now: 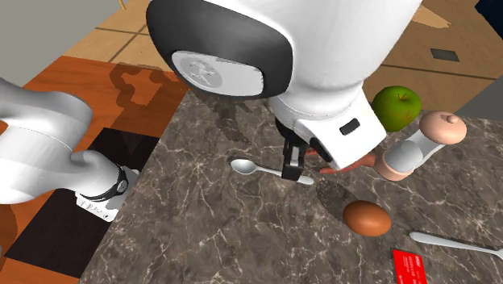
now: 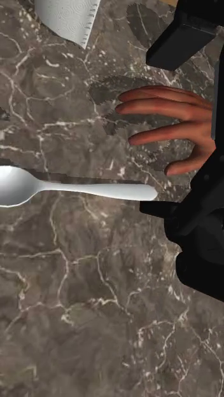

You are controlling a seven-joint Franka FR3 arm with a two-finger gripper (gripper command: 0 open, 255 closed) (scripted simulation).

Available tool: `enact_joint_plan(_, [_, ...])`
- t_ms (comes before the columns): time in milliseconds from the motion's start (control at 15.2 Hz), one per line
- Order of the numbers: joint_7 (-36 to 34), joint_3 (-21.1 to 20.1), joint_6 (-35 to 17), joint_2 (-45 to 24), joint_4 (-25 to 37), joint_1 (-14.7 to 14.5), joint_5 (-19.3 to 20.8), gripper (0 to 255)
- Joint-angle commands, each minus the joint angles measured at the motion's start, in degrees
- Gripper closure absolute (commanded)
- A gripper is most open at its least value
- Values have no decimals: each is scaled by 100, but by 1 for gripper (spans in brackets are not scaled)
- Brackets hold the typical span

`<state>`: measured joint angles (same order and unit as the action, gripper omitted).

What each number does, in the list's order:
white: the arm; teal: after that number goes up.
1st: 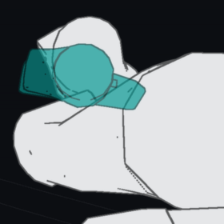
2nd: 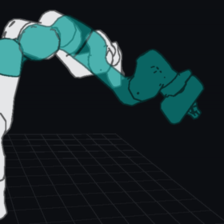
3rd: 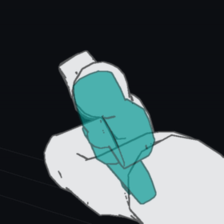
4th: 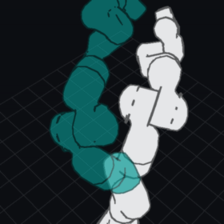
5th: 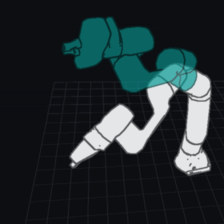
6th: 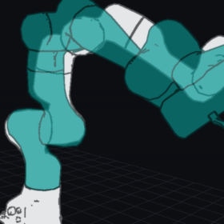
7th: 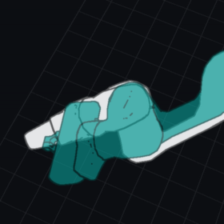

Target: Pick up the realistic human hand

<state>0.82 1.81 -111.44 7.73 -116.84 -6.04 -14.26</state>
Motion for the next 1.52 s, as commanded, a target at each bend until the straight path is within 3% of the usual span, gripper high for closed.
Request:
enact_joint_plan(0, [130, -5, -104, -394, 255, -54, -260, 0])
enact_joint_plan(396, [442, -107, -111, -1649, 1402, -123, -964, 0])
enact_joint_plan(1056, [650, -131, -603, -1804, 1032, -133, -1064, 0])
enact_joint_plan(1122, [649, -131, -602, -1805, 1034, -133, -1064, 255])
enact_joint_plan(1452, [649, -131, -601, -1806, 1036, -132, -1063, 255])
